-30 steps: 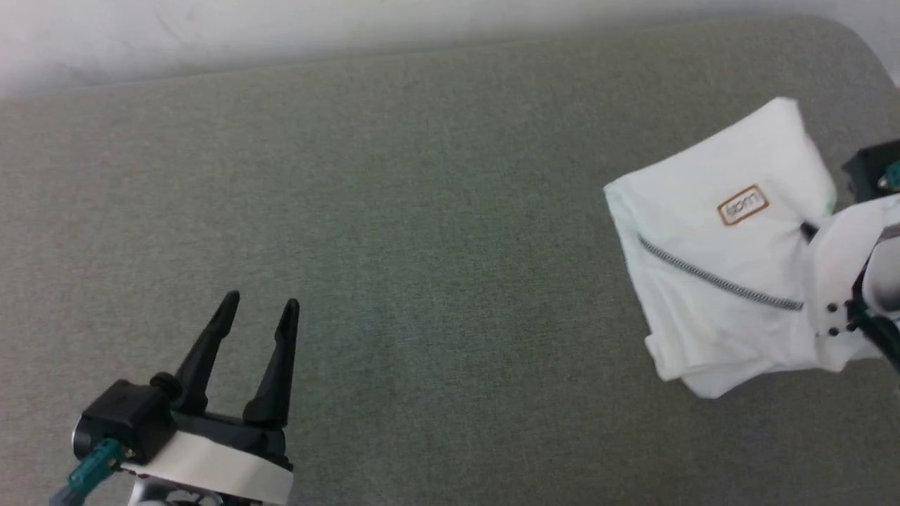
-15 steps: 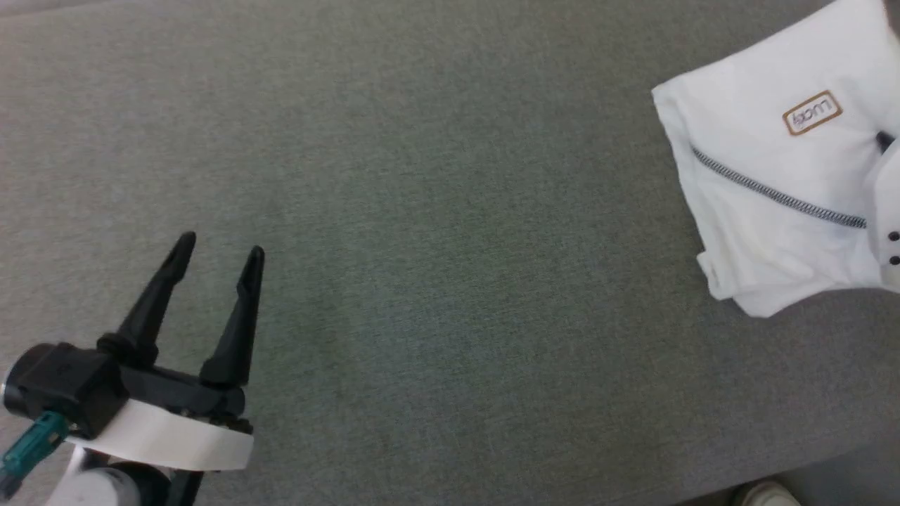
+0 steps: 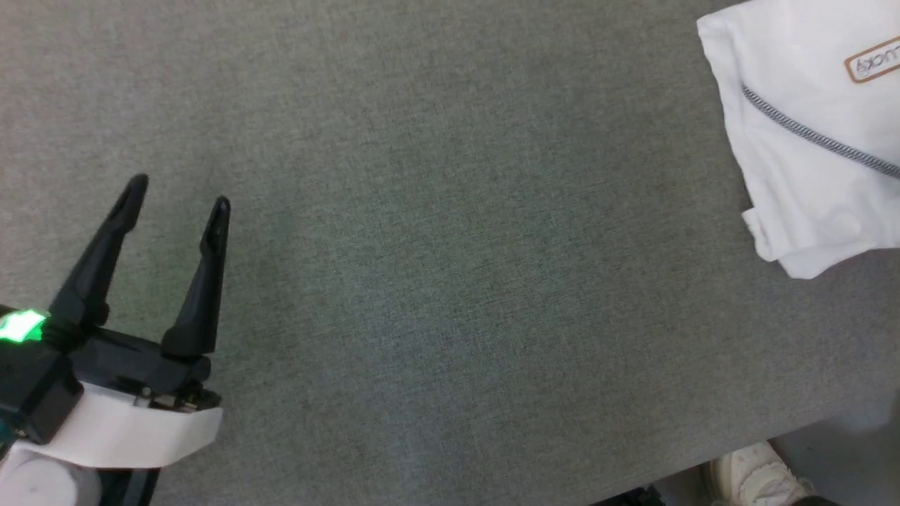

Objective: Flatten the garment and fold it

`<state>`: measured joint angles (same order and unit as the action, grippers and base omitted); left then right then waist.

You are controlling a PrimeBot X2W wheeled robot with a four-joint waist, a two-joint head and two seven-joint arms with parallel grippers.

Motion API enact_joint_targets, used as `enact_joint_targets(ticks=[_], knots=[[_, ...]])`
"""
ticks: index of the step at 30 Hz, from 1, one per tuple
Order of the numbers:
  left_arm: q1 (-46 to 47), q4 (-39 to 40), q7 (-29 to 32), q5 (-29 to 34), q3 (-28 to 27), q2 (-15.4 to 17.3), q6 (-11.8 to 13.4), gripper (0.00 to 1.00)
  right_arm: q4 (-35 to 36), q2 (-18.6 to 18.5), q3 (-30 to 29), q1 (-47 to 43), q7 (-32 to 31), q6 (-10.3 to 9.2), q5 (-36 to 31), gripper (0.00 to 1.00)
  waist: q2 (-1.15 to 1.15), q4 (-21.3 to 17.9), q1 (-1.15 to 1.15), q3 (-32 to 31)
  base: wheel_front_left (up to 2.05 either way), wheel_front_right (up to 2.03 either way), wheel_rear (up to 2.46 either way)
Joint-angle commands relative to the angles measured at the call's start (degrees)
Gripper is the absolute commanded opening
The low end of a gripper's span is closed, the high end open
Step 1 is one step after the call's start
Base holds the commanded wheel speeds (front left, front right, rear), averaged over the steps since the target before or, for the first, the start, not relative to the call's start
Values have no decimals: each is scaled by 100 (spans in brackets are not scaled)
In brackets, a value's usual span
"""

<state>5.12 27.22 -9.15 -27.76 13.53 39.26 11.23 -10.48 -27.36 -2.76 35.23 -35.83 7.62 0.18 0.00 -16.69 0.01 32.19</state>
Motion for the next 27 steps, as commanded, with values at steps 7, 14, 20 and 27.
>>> enact_joint_targets(ticks=[7,14,20,27], knots=[[78,87,-221,213,-159,34,166,100,-319,32,-179,147,264,-13,-437,43,0,34,-1,231,0,0,0],[45,72,-352,151,-282,-112,286,100,-437,95,-386,125,316,-13,-675,100,0,60,-1,193,0,0,0],[37,-40,-467,164,-337,-289,357,100,-427,93,-393,74,315,-13,-734,100,0,72,-1,-17,0,0,0],[-81,-289,-544,115,-272,-636,375,100,-328,101,-327,-133,455,-13,-691,100,0,110,-1,-569,0,0,0]])
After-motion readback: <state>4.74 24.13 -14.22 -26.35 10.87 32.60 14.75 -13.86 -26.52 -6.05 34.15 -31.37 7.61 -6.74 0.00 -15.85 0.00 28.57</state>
